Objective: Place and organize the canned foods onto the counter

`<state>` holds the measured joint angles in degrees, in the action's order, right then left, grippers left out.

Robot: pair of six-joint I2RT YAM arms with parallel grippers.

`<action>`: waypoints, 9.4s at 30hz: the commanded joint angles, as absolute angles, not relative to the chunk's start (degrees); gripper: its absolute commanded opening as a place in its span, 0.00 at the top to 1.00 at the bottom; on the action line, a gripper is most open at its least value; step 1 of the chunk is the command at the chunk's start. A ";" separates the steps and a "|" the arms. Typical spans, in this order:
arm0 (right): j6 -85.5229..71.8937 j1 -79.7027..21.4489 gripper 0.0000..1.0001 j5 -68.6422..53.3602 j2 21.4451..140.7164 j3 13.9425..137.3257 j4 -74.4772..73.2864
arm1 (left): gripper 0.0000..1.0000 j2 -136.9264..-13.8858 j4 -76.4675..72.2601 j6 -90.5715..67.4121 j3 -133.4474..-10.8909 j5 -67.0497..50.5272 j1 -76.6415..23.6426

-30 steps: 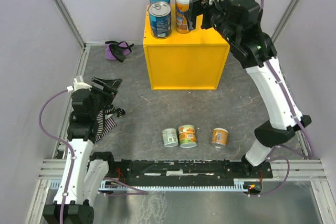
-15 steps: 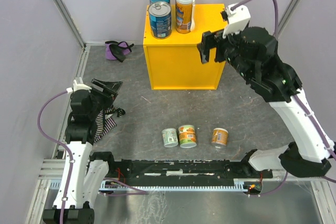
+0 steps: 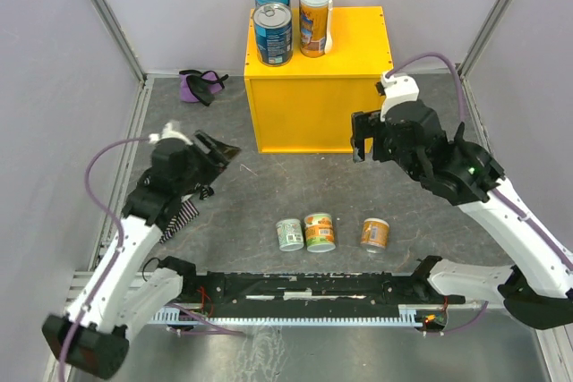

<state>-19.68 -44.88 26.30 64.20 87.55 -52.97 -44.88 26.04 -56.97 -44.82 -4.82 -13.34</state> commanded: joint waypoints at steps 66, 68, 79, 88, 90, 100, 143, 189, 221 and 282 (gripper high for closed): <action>-54.59 -45.24 0.00 21.82 60.73 40.70 -49.56 | 0.21 -54.88 20.32 -59.15 -31.91 9.82 -51.05; -54.95 -45.18 0.00 22.19 61.48 40.49 -48.86 | 0.21 -54.69 20.75 -58.89 -32.24 9.93 -51.05; -56.89 -44.74 0.01 22.12 65.03 37.97 -44.70 | 0.21 -53.48 23.09 -57.58 -32.82 9.83 -51.00; -58.23 -44.65 0.04 20.88 67.21 35.59 -41.33 | 0.21 -53.16 23.25 -57.10 -32.56 9.16 -51.06; -58.35 -44.65 0.07 20.98 67.27 35.09 -40.76 | 0.21 -53.34 23.01 -56.91 -32.61 8.92 -51.04; -56.56 -44.65 0.59 21.27 63.98 35.81 -42.07 | 0.21 -54.68 21.79 -54.56 -34.13 8.62 -50.91; -21.81 -47.22 0.99 27.51 65.27 87.09 -38.70 | 0.21 -46.44 21.79 -56.11 -32.62 11.82 -50.97; -4.36 -26.25 0.99 14.72 91.69 101.45 5.83 | 0.20 -36.88 19.87 -51.37 -27.57 5.85 -50.96; -2.22 -26.12 0.27 18.73 86.98 85.10 9.82 | 0.21 -38.31 11.88 -52.54 -25.29 5.50 -50.93; -7.34 -25.58 0.75 14.81 87.02 91.79 -3.31 | 0.21 -36.63 4.35 -55.61 -20.30 6.82 -50.91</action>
